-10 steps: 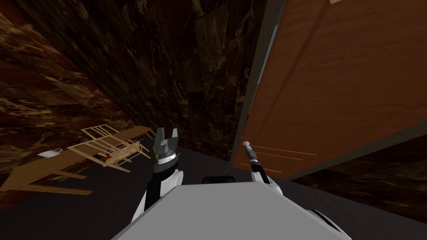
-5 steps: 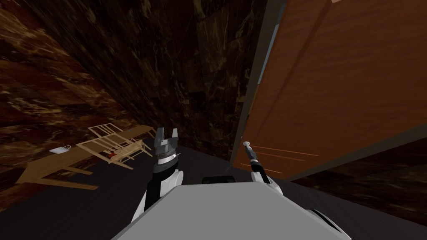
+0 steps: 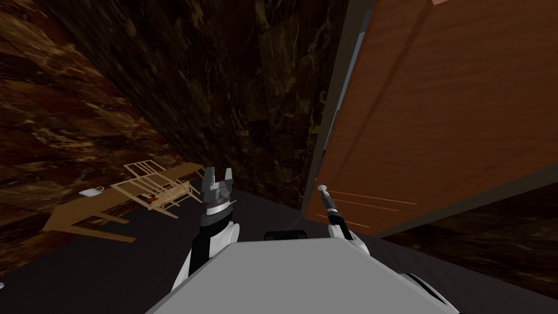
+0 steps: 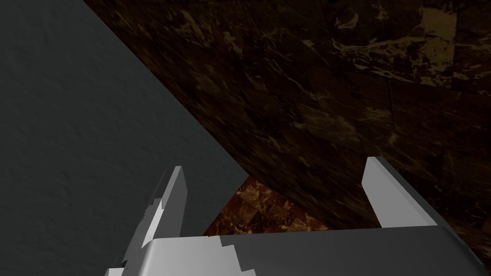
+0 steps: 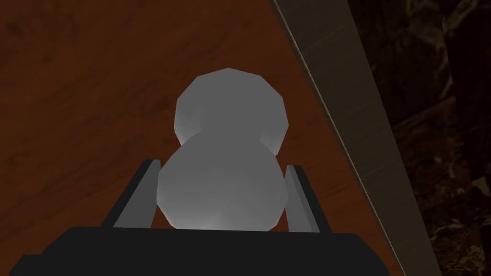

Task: Pull the door open

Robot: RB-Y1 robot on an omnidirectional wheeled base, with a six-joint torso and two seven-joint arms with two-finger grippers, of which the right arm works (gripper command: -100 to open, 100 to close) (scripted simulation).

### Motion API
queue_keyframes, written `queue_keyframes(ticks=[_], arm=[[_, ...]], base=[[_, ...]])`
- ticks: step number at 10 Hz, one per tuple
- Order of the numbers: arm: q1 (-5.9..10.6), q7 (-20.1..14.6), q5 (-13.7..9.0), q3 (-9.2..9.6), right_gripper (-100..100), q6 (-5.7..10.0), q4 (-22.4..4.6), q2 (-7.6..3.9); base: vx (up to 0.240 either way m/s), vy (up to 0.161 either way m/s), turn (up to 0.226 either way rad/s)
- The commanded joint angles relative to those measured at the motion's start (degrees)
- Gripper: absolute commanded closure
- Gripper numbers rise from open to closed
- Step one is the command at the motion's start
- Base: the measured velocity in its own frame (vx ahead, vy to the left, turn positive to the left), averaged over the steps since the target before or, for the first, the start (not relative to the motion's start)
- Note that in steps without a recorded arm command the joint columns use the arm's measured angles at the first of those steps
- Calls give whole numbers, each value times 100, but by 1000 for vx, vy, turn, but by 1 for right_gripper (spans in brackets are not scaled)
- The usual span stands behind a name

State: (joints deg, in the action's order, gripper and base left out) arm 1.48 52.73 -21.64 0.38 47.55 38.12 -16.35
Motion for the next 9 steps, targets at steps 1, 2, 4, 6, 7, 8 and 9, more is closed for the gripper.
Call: queue_keyframes(ticks=[1, 2, 4, 6, 7, 8, 9], arm=[[-21, -158, -14, -12, 100, -7, 15, -3], [-17, -389, -27, -15, 100, -5, 8, -4], [-12, -622, -40, -17, 100, -3, 0, -4], [-8, -854, -53, -20, 100, -2, -7, -4], [-4, -1080, -66, -23, 100, 0, -14, -5], [1, -1222, -79, -25, 100, 2, -22, -5], [1, -1318, -79, -25, 100, 2, -22, -5]], base=[[-20, -2, 14], [-20, -8, 37], [-32, -12, 40], [-25, -9, 27], [-27, -7, 36], [-38, -14, 48], [-30, -13, 29]])
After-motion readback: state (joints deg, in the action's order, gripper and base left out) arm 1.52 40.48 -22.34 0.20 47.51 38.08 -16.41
